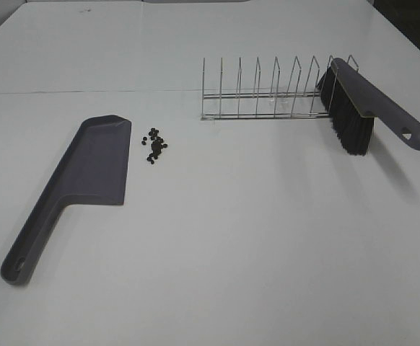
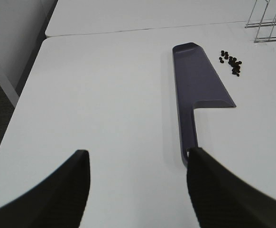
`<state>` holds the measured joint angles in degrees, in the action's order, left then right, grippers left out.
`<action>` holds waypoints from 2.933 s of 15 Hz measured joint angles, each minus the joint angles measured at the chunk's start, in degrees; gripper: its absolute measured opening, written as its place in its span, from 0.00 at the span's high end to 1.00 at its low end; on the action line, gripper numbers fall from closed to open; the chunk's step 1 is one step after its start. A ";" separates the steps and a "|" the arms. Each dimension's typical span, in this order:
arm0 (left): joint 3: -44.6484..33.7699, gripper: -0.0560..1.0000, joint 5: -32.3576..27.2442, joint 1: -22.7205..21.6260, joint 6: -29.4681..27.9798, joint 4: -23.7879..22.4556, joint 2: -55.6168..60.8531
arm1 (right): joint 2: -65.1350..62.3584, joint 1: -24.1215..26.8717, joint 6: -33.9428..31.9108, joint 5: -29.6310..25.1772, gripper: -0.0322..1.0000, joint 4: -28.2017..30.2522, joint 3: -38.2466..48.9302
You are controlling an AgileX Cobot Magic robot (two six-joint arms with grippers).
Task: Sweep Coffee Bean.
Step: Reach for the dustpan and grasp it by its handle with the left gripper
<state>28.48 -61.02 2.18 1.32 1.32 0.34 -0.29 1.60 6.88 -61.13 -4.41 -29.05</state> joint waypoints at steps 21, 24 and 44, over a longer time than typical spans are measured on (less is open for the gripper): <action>15.81 0.42 21.14 0.00 0.00 6.47 -77.23 | 0.00 0.00 0.00 0.00 0.36 0.00 0.00; 22.17 0.40 17.36 0.00 0.00 8.65 -85.66 | 0.00 0.00 0.00 0.00 0.36 0.00 0.00; 28.82 0.28 24.87 11.57 -0.92 8.65 -110.98 | 0.00 0.00 0.00 0.00 0.36 0.00 0.00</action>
<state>57.30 -36.15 13.75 0.40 9.97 -110.64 -0.29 1.60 6.88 -61.13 -4.41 -29.05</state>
